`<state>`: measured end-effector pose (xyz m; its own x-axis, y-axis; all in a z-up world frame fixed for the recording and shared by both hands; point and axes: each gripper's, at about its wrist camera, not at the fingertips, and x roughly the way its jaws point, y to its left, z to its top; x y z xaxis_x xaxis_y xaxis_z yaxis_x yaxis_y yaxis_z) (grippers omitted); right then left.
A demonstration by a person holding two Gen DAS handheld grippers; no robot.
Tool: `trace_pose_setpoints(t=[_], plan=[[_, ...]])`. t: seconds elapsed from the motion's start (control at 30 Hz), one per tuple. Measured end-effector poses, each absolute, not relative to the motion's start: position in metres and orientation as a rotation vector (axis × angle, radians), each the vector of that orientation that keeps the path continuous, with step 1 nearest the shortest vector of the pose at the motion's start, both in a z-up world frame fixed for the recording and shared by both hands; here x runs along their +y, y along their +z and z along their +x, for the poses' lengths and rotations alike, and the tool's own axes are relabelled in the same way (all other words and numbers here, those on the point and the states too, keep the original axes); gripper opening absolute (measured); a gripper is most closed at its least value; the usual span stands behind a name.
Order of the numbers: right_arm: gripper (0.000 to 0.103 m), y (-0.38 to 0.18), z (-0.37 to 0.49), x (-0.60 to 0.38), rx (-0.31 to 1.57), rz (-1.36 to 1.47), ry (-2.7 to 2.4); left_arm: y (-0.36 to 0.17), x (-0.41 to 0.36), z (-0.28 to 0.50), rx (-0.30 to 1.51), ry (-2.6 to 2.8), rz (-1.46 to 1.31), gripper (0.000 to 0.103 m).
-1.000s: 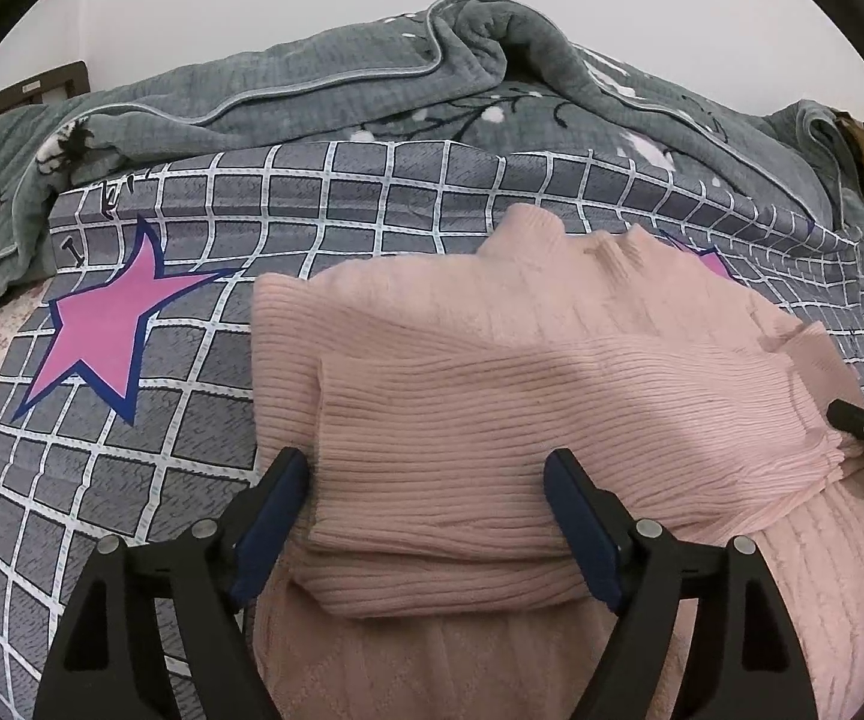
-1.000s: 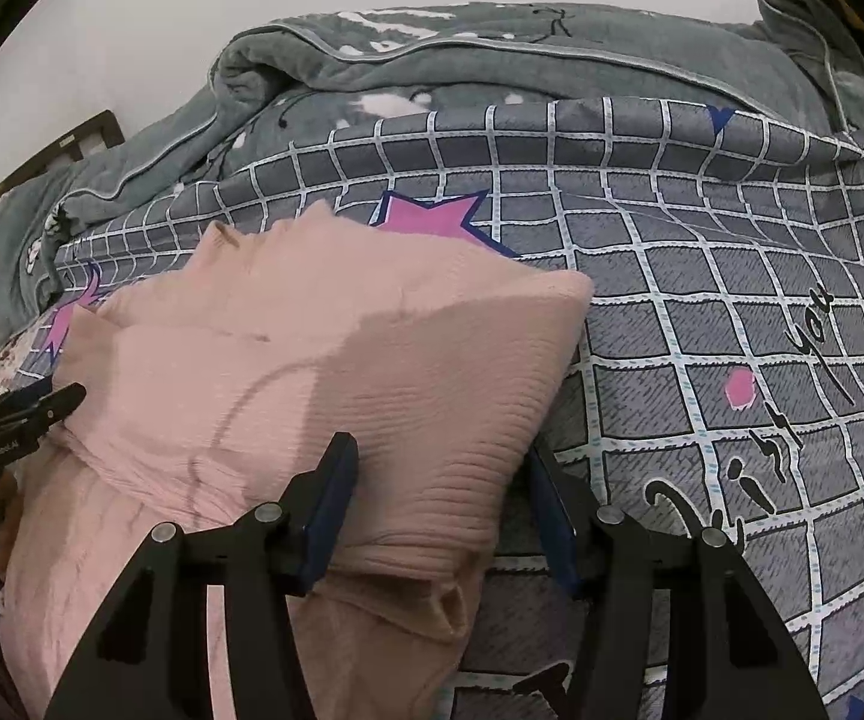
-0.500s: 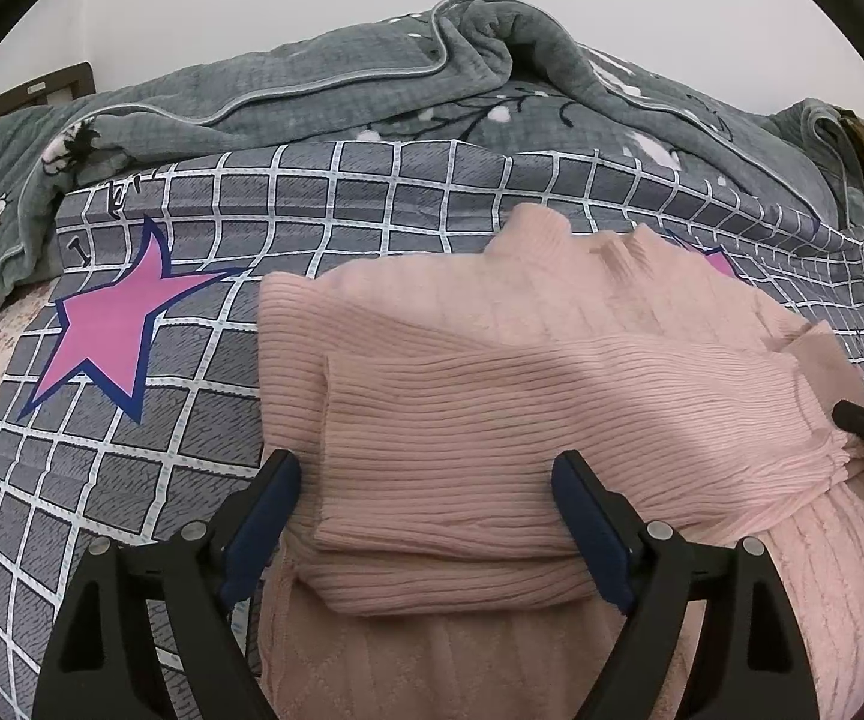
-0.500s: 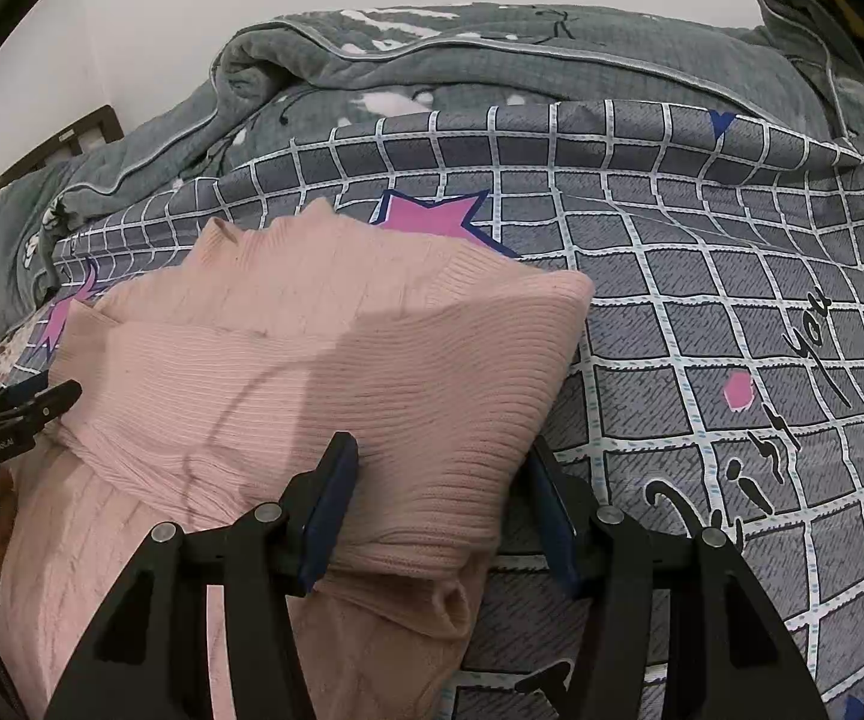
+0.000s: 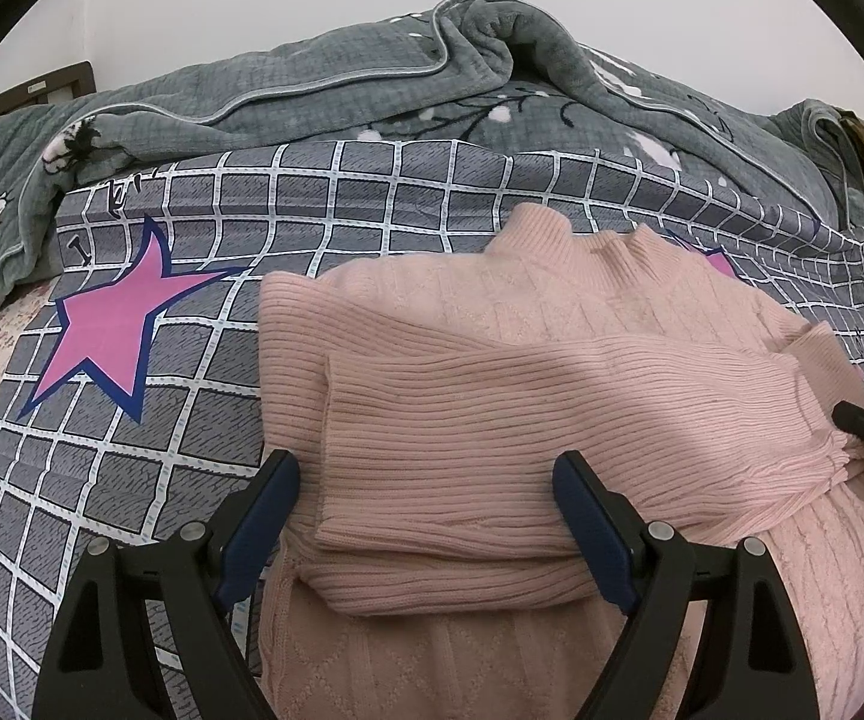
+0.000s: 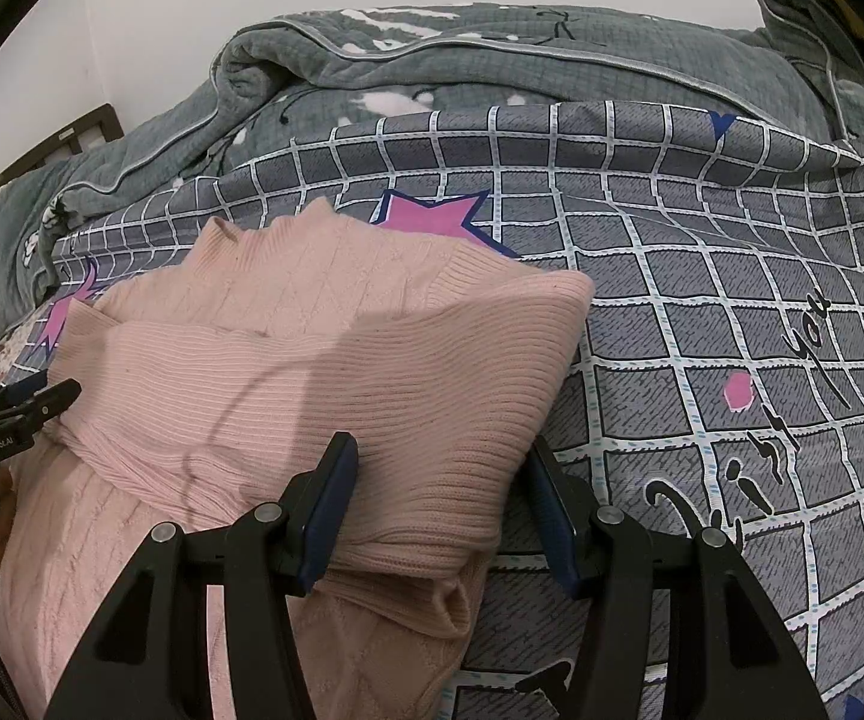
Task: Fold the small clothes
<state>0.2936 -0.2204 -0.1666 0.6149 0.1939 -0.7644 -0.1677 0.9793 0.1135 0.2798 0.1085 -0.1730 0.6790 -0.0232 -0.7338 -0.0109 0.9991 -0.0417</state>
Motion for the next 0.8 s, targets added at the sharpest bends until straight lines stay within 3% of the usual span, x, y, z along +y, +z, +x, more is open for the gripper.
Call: trace_pose_setpoints(t=[0.8], plan=[[0.056,-0.1659,0.2927,-0.2194,0.884,0.021,0.206,-0.1729,0.1076,0.2792,0.825,-0.005,-0.045,0.086]])
